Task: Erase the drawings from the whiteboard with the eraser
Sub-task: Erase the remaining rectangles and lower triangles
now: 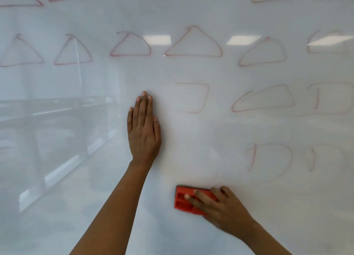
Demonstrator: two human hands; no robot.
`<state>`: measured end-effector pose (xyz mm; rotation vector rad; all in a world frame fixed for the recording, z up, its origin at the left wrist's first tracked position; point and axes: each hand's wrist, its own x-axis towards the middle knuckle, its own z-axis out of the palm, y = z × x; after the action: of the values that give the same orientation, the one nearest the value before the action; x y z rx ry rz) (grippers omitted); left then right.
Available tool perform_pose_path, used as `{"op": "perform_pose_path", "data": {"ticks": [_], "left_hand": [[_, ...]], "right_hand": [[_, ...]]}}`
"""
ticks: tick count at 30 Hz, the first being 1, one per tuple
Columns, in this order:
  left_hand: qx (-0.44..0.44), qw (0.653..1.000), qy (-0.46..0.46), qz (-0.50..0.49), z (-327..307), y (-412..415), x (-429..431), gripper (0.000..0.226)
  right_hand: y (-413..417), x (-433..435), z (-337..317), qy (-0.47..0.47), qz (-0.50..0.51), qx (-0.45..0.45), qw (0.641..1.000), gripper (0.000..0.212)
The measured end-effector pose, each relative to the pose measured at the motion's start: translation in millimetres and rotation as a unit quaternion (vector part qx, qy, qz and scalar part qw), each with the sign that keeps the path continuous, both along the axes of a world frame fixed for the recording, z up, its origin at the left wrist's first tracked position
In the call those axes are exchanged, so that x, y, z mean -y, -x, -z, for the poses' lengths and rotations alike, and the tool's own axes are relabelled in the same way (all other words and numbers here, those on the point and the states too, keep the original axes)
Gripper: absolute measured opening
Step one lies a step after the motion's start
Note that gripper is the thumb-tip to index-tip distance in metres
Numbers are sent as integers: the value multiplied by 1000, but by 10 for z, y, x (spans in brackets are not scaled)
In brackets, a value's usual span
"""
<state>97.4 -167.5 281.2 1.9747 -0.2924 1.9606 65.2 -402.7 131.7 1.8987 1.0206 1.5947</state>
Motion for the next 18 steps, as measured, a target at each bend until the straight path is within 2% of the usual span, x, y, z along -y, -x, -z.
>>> {"op": "perform_pose_path", "data": {"ticks": [3, 5, 6, 8, 10, 12, 15, 18], "left_hand": [[1, 1000, 0, -3, -2, 0, 2, 49], [1, 1000, 2, -1, 1, 0, 12, 49], [2, 1000, 3, 0, -1, 0, 14, 49], [3, 1000, 6, 2, 1, -3, 19, 48], [7, 1000, 7, 5, 1, -9, 13, 48], [11, 1000, 6, 8, -4, -12, 10, 48], [16, 1000, 4, 7, -5, -12, 0, 48], [16, 1000, -1, 8, -3, -14, -7, 48]], "right_hand": [[-15, 202, -494, -195, -8, 28, 980, 54], [-20, 256, -849, -356, 0, 46, 934, 55], [-21, 230, -990, -403, 0, 48, 914, 58], [-14, 100, -1109, -435, -2, 48, 899, 60], [-14, -99, -1037, -414, -7, 53, 909, 58], [-25, -318, -777, -342, -9, 45, 938, 62], [-49, -578, -161, -171, -22, 6, 985, 72], [-23, -537, 385, 12, 8, -27, 1000, 73]]}}
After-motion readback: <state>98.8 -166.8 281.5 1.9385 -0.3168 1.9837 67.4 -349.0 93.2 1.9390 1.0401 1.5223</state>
